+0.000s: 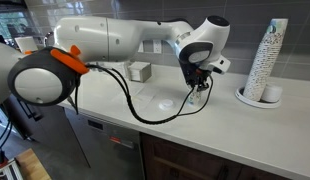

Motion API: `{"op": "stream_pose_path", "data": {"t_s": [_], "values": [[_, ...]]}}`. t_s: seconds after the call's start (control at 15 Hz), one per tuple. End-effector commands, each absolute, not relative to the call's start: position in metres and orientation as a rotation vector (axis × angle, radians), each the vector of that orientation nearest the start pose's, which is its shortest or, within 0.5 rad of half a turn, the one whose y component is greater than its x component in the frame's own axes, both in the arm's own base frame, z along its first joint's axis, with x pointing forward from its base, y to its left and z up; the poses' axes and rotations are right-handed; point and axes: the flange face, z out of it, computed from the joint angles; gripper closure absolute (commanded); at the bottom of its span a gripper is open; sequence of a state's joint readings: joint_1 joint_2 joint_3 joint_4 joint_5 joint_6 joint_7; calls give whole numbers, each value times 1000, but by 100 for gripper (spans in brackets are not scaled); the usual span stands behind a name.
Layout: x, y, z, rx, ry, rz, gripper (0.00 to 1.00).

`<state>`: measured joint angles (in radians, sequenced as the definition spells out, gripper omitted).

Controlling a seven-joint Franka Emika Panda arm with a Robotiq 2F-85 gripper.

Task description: Pick up the mixing stick from the paper cup and put it on the table

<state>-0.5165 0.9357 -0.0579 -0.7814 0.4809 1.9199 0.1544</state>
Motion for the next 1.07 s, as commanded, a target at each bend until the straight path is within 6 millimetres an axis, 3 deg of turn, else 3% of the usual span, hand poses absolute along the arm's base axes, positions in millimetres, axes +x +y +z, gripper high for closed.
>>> {"op": "stream_pose_path", "data": {"t_s": [0.0, 0.13, 0.27, 0.47, 0.53, 0.6, 0.8, 1.0], "values": [[709, -397, 390, -2478, 1123, -386, 75], [711, -398, 385, -2469, 1139, -389, 77], [713, -398, 380, -2466, 1152, -387, 68], [716, -397, 374, -2465, 1162, -387, 63], [716, -398, 374, -2464, 1165, -390, 68], [717, -397, 372, -2466, 1163, -389, 84], [716, -396, 371, -2470, 1167, -374, 100], [715, -395, 375, -2474, 1177, -365, 100]]}}
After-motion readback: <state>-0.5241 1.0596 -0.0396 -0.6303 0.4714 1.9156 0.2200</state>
